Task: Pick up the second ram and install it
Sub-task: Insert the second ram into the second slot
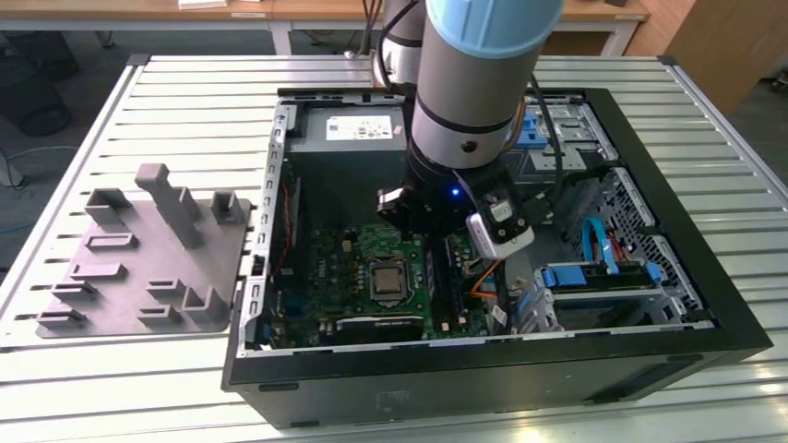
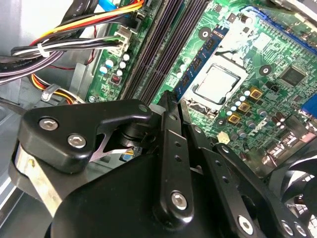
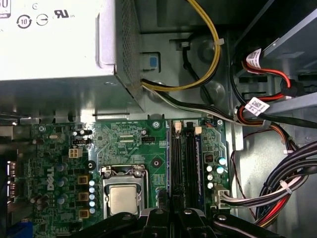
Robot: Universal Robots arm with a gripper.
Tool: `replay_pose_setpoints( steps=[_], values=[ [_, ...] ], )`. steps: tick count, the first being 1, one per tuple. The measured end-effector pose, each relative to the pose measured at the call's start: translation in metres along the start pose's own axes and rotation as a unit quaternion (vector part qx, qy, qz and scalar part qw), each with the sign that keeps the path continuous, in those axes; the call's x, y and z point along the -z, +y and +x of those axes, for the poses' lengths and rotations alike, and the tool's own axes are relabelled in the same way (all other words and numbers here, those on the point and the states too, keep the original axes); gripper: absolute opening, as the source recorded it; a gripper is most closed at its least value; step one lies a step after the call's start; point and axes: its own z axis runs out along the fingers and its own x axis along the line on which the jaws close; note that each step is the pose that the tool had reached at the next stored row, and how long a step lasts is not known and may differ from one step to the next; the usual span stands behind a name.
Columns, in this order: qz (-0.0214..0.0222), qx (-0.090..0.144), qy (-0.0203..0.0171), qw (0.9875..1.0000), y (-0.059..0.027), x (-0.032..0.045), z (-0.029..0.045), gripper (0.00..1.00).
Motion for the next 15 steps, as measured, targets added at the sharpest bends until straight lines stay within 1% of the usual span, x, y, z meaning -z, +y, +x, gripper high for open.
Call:
replay_pose_setpoints(
  steps=[6, 8, 15],
  values=[
    [0.0, 0.0, 0.0, 1.0, -0.0024, -0.0004, -0.0001, 0.14],
    [0.0012, 0.0, -0.0001, 1.0, -0.0038, -0.0049, -0.0014, 0.14],
    [0.0016, 0.0, -0.0001, 1.0, -0.0039, -0.0066, -0.0016, 0.14]
  ],
)
